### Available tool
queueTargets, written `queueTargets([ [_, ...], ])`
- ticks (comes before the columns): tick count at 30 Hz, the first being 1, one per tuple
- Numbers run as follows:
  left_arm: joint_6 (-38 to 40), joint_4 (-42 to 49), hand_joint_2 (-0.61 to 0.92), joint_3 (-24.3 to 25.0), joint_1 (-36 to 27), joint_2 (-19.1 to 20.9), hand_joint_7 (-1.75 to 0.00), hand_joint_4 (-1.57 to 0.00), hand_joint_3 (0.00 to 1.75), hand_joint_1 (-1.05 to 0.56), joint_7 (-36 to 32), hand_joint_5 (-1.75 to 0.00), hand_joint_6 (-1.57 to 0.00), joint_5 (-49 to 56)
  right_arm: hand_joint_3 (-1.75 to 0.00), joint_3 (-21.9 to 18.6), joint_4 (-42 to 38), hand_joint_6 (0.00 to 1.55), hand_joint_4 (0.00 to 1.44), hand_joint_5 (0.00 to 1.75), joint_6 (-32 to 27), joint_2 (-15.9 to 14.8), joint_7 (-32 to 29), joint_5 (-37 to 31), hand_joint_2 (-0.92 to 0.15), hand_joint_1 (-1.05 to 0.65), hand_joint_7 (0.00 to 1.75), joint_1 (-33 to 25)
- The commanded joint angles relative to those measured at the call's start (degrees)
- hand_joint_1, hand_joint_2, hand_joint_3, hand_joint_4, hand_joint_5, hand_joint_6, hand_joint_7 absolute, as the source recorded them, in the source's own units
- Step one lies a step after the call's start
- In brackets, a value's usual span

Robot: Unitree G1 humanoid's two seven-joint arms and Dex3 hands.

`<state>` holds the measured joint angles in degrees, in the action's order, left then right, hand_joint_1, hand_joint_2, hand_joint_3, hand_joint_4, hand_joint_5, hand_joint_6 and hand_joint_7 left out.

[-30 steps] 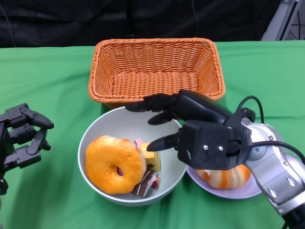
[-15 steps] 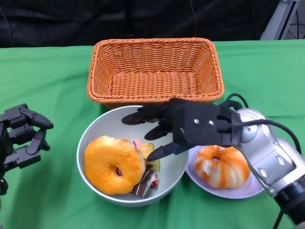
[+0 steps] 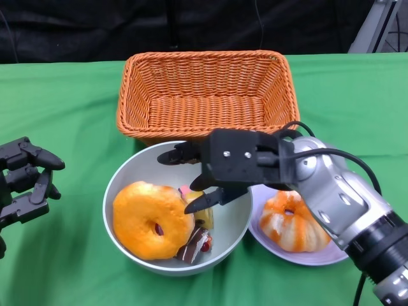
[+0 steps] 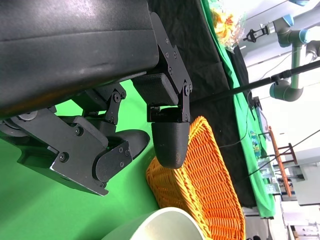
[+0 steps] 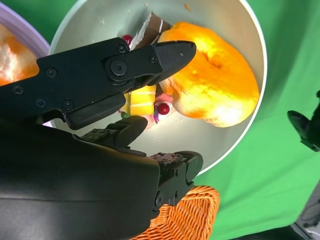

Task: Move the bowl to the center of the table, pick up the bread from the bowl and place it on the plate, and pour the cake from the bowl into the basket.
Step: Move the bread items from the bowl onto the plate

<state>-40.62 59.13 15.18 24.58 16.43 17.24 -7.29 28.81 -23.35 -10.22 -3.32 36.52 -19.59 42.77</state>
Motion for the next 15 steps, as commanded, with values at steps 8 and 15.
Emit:
queueTargets([
  [8, -0.1, 0.1, 0.5, 0.2, 0.9, 1.1, -1.2, -0.87, 1.12, -0.05, -1.6, -1.52, -0.89, 0.1, -0.24, 0.8, -2.8, 0.1, 0.73, 0.07, 0.1, 1.1, 0.4, -0.8, -0.92, -1.0, 0.0, 2.0],
  [15, -0.3, 0.2, 0.48, 0.4, 0.9, 1.2, -1.19, -0.89, 1.13, -0.05, -1.9, -1.5, -0.91, -0.1, -0.25, 1.7, -7.6, 0.08, 0.64, 0.02, -0.9, 3.1, 1.3, -0.9, -0.92, -0.99, 0.0, 4.7],
])
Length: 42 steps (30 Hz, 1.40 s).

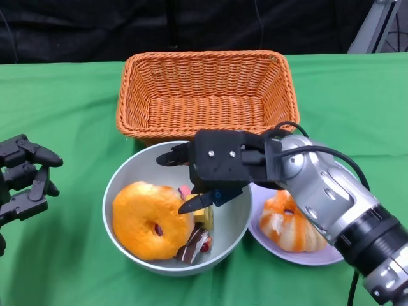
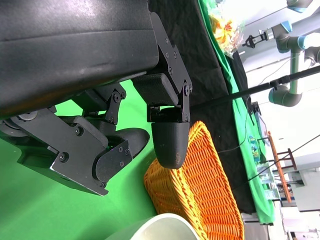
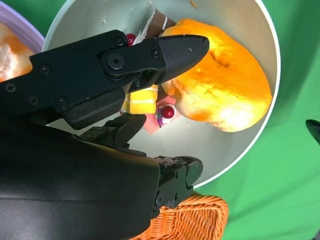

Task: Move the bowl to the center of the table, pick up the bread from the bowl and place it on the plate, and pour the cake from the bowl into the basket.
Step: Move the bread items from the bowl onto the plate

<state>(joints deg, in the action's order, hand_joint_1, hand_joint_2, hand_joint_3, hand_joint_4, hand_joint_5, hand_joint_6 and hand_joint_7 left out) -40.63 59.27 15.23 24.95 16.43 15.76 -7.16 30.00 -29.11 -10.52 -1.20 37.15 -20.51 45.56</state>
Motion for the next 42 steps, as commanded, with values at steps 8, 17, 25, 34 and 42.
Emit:
queueTargets([
  [8, -0.5, -0.1, 0.47, 0.1, 0.5, 1.2, -1.18, -0.9, 1.15, -0.05, -1.1, -1.5, -0.92, 0.3, -0.28, 2.2, -9.5, 0.08, 0.51, 0.01, -0.6, 4.2, 0.3, -1.7, -0.92, -1.01, 0.0, 5.3],
  [17, -0.4, -0.2, 0.47, 0.0, 0.5, 1.0, -1.17, -0.89, 1.16, -0.05, -1.0, -1.5, -0.92, 0.2, -0.28, 1.8, -14.3, 0.08, 0.52, 0.01, 1.0, 6.2, 0.6, -1.2, -0.92, -0.98, 0.0, 6.1],
  [25, -0.4, 0.0, 0.46, -0.1, 0.7, 1.0, -1.18, -0.9, 1.16, -0.05, -1.8, -1.5, -0.93, 0.5, -0.25, 3.1, -15.5, 0.22, 0.6, 0.06, 3.3, 6.6, -0.8, -3.1, -0.92, -0.9, 0.06, 6.2],
  [34, -0.5, 0.3, 0.47, -0.2, 0.9, 1.3, -1.19, -0.9, 1.17, -0.04, -2.1, -1.51, -0.93, 0.7, -0.11, 2.4, -18.0, 0.66, 0.83, 0.08, 11.4, 6.8, -9.2, -3.8, -0.92, -0.56, 0.09, 3.7],
  [42, -0.3, 0.6, 0.46, -0.1, 1.0, 1.5, -1.19, -0.89, 1.17, -0.05, -2.1, -1.52, -0.92, 0.7, -0.08, 0.1, -20.9, 1.05, 0.9, 0.75, 16.8, 8.1, -18.6, -3.6, -0.92, -0.39, 0.03, 1.8],
])
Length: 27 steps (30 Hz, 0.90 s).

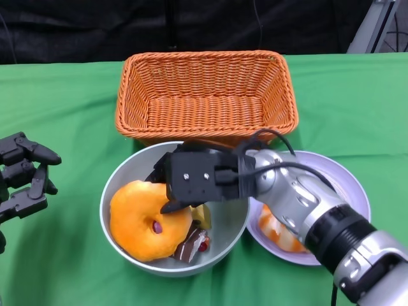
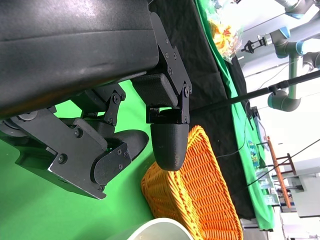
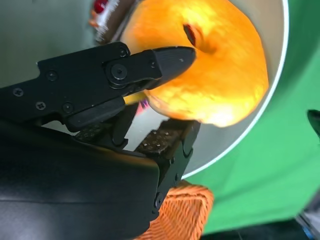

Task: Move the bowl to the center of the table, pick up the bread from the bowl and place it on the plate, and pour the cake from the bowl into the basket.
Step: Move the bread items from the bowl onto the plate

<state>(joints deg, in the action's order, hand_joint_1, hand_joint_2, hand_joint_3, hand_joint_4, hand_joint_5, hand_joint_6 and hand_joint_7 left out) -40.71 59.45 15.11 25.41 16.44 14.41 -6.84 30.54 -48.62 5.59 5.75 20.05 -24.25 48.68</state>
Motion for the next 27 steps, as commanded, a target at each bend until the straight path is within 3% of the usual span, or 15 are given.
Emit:
queueTargets([
  [1, -0.1, 0.4, 0.46, 0.0, 0.6, 1.4, -1.19, -0.89, 1.16, -0.05, -0.7, -1.52, -0.92, 0.4, -0.09, -0.8, -1.9, 1.06, 0.92, 0.72, 1.1, 1.3, -2.6, 0.3, -0.92, -0.39, 0.03, -1.5],
  [10, 0.3, 0.3, 0.47, 0.2, 0.6, 1.3, -1.18, -0.88, 1.16, -0.04, -0.4, -1.51, -0.91, -0.1, -0.08, -3.2, -2.3, 1.08, 0.87, 0.64, -0.5, 2.4, -4.9, 1.2, -0.92, -0.41, 0.02, -2.0],
  [19, -0.3, 0.4, 0.46, 0.0, 0.5, 1.5, -1.19, -0.87, 1.18, -0.04, -0.3, -1.52, -0.91, 0.3, -0.06, -4.8, -1.6, 1.05, 0.87, 0.71, 0.1, 2.1, -6.1, 1.7, -0.92, -0.37, 0.0, -2.5],
  [27, 0.0, 0.6, 0.46, -0.1, 0.6, 1.5, -1.17, -0.88, 1.18, -0.05, -0.9, -1.51, -0.92, 0.6, -0.05, -6.6, 3.8, 1.03, 0.8, 0.76, 1.0, 0.7, -9.0, 2.3, -0.92, -0.32, 0.0, -5.4],
])
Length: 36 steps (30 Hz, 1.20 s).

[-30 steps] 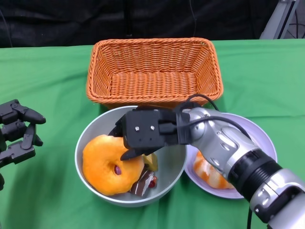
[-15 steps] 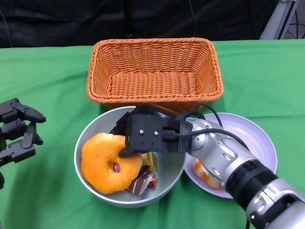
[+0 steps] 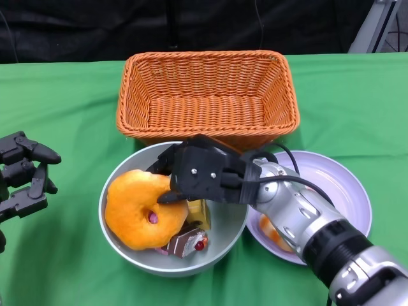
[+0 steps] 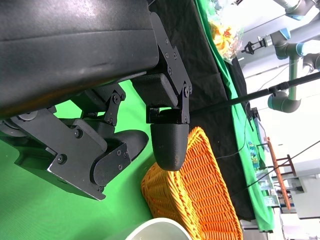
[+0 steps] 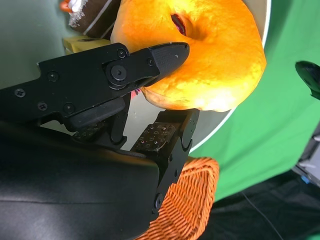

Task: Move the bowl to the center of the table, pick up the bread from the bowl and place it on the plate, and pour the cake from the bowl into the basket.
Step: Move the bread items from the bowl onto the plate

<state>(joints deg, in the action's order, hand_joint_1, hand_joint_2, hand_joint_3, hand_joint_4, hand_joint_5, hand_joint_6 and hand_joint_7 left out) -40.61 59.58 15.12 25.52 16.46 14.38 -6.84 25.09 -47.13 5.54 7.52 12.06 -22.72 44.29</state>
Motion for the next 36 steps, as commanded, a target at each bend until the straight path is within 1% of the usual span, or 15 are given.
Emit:
queueTargets([
  [1, -0.2, 0.5, 0.46, -0.1, 0.5, 1.5, -1.18, -0.88, 1.18, -0.05, -0.9, -1.51, -0.92, 0.7, -0.05, -1.3, 2.9, 1.03, 0.79, 0.8, 1.1, -1.3, -1.1, 0.7, -0.92, -0.31, 0.0, -1.3],
  [2, -0.2, 0.6, 0.46, -0.1, 0.5, 1.5, -1.18, -0.88, 1.18, -0.04, -0.8, -1.52, -0.92, 0.7, -0.06, -1.5, 3.4, 1.03, 0.79, 0.82, 1.3, -1.5, -1.3, 0.8, -0.92, -0.31, 0.0, -1.6],
  [5, -0.3, 0.9, 0.47, 0.0, 0.6, 1.6, -1.18, -0.88, 1.17, -0.04, -0.4, -1.51, -0.91, 0.5, -0.06, -2.2, 3.5, 1.04, 0.76, 0.99, 3.1, -2.0, -2.2, 1.2, -0.92, -0.29, 0.01, -2.1],
  [7, -0.1, 1.0, 0.47, 0.0, 0.7, 1.6, -1.18, -0.88, 1.16, -0.04, -0.3, -1.52, -0.91, 0.4, -0.05, -2.7, 3.1, 1.06, 0.76, 1.07, 4.4, -2.0, -2.7, 1.3, -0.92, -0.29, 0.01, -2.3],
  [11, 0.1, 0.9, 0.48, 0.1, 0.6, 1.7, -1.18, -0.87, 1.15, -0.03, -0.2, -1.52, -0.9, 0.3, -0.06, -3.0, 4.2, 1.06, 0.73, 1.12, 3.0, -2.0, -2.6, 0.9, -0.92, -0.29, 0.01, -2.5],
  [14, 0.1, 0.7, 0.48, 0.2, 0.5, 1.7, -1.18, -0.87, 1.15, -0.02, 0.3, -1.53, -0.9, -0.1, -0.04, -3.5, 3.8, 1.08, 0.74, 1.17, 5.1, -2.2, -3.6, 1.3, -0.92, -0.28, 0.01, -2.6],
  [19, 0.2, 0.6, 0.49, 0.3, 0.3, 1.6, -1.18, -0.87, 1.14, -0.02, 0.4, -1.53, -0.9, -0.4, -0.03, -4.4, 3.9, 1.08, 0.76, 1.17, 6.7, -2.3, -4.8, 1.6, -0.92, -0.28, 0.01, -3.1],
  [22, 0.2, 0.5, 0.49, 0.3, 0.3, 1.6, -1.19, -0.87, 1.14, -0.02, 0.1, -1.53, -0.9, -0.3, -0.01, -5.0, 3.9, 1.09, 0.74, 1.26, 8.3, -2.3, -5.6, 2.0, -0.92, -0.26, 0.01, -3.6],
  [24, -0.2, 0.7, 0.48, 0.3, 0.3, 1.7, -1.19, -0.86, 1.15, -0.02, 0.3, -1.54, -0.89, -0.3, -0.02, -5.4, 4.2, 1.09, 0.73, 1.27, 9.8, -2.5, -6.2, 2.3, -0.92, -0.25, 0.01, -4.1],
  [27, -0.1, 0.8, 0.49, 0.4, 0.3, 1.7, -1.2, -0.87, 1.16, -0.02, 0.6, -1.54, -0.89, -0.5, -0.01, -6.0, 4.2, 1.1, 0.71, 1.42, 12.1, -2.8, -7.5, 2.7, -0.92, -0.23, 0.01, -4.7],
  [28, 0.0, 0.8, 0.49, 0.4, 0.3, 1.8, -1.21, -0.86, 1.16, -0.01, 0.5, -1.54, -0.89, -0.4, -0.02, -6.1, 4.2, 1.11, 0.7, 1.55, 12.5, -2.8, -7.7, 2.7, -0.92, -0.24, 0.01, -4.8],
  [30, -0.1, 0.9, 0.5, 0.2, 0.3, 1.9, -1.21, -0.86, 1.16, -0.01, 0.5, -1.54, -0.88, -0.2, -0.03, -6.5, 4.4, 1.12, 0.69, 1.63, 13.2, -3.1, -8.3, 2.9, -0.92, -0.25, 0.02, -5.1],
  [34, -0.2, 1.1, 0.5, 0.3, 0.4, 1.9, -1.23, -0.85, 1.17, -0.01, 0.8, -1.55, -0.87, -0.4, -0.04, -7.0, 4.7, 1.13, 0.68, 1.66, 13.8, -3.5, -8.6, 3.1, -0.92, -0.26, 0.02, -5.5],
  [35, -0.2, 1.2, 0.5, 0.4, 0.4, 1.9, -1.23, -0.85, 1.17, -0.01, 1.1, -1.56, -0.87, -0.6, -0.05, -7.3, 5.0, 1.12, 0.68, 1.51, 14.1, -3.6, -8.5, 3.4, -0.92, -0.26, 0.01, -5.8],
  [36, -0.2, 1.2, 0.5, 0.5, 0.5, 1.9, -1.23, -0.85, 1.17, 0.0, 1.4, -1.56, -0.87, -0.8, -0.05, -7.7, 5.3, 1.12, 0.68, 1.43, 14.5, -3.8, -8.4, 3.7, -0.92, -0.26, 0.01, -6.1],
])
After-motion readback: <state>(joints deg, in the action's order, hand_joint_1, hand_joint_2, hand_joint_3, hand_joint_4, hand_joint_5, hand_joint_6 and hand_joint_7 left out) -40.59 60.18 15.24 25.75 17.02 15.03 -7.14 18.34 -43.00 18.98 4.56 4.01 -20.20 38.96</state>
